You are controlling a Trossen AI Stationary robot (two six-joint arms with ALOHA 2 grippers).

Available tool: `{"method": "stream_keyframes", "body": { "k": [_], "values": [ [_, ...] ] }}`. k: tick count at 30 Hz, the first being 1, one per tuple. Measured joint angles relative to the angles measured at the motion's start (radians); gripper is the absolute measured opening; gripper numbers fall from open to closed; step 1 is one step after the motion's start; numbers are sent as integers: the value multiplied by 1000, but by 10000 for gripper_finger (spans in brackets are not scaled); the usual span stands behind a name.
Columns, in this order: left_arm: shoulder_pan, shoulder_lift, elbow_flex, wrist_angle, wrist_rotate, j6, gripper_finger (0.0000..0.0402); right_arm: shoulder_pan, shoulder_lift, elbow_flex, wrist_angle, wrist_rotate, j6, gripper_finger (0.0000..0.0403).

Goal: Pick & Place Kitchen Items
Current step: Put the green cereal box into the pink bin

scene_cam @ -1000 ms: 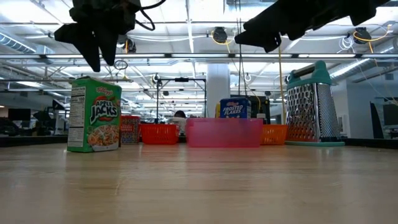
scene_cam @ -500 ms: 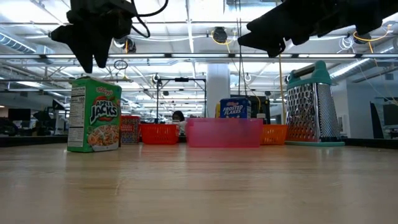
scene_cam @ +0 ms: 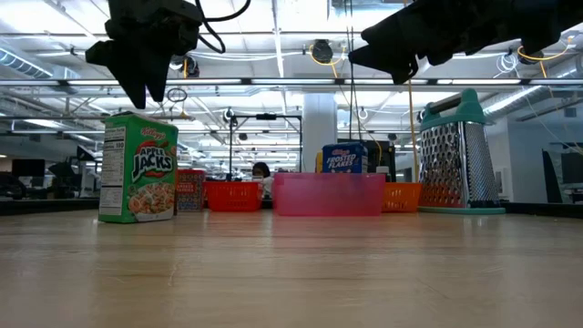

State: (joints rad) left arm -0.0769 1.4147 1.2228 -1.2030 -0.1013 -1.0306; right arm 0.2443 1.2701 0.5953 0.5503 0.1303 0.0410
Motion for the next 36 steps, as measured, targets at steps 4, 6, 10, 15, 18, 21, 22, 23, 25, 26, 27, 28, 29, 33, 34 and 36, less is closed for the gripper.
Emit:
{"method": "stream_keyframes", "body": {
  "k": [4, 6, 10, 15, 18, 21, 22, 23, 25, 26, 27, 28, 29, 33, 34, 36],
  "values": [
    [-3, 0, 0, 0, 3, -1, 214, 1, 0, 0, 0, 0, 0, 212],
    [-4, 0, 0, -1, 3, -17, 233, 1, 0, 0, 0, 0, 0, 212],
    [-3, 0, 0, -1, 3, -26, 274, 1, 0, 0, 0, 0, 0, 212],
    [-5, 0, -3, 0, 2, -36, 313, 1, 0, 0, 0, 0, 0, 212],
    [-11, 1, -22, 4, -6, -69, 326, 1, 0, 0, 0, 0, 0, 212],
    [-11, 1, -57, 26, 4, -105, 330, 1, 0, 0, 0, 0, 0, 212],
    [-11, 1, -69, 39, 17, -107, 330, 1, 0, 0, 0, -1, 0, 212],
    [-13, 2, -79, 54, 26, -108, 330, 1, 0, 0, 0, -1, 0, 212],
    [-18, 2, -95, 77, 30, -108, 331, 1, 0, 0, 0, -1, 0, 212],
    [-21, 2, -106, 96, 31, -108, 331, 1, 0, 0, 0, -1, 0, 212],
    [-24, 2, -118, 119, 31, -108, 331, 1, 0, 0, 0, -1, 0, 212],
    [-26, 2, -130, 142, 36, -108, 331, 1, 0, 0, 0, 0, 0, 212],
    [-30, 2, -141, 161, 43, -108, 331, 1, 0, 0, 0, -1, 0, 212],
    [-41, 2, -181, 185, 62, -121, 329, 1, 0, 0, 0, -1, 0, 212],
    [-45, 2, -192, 191, 64, -125, 327, 1, 0, 0, 0, -1, 0, 212],
    [-52, 2, -213, 207, 75, -131, 319, 1, 0, 0, 0, -1, 0, 212]
  ]
}}
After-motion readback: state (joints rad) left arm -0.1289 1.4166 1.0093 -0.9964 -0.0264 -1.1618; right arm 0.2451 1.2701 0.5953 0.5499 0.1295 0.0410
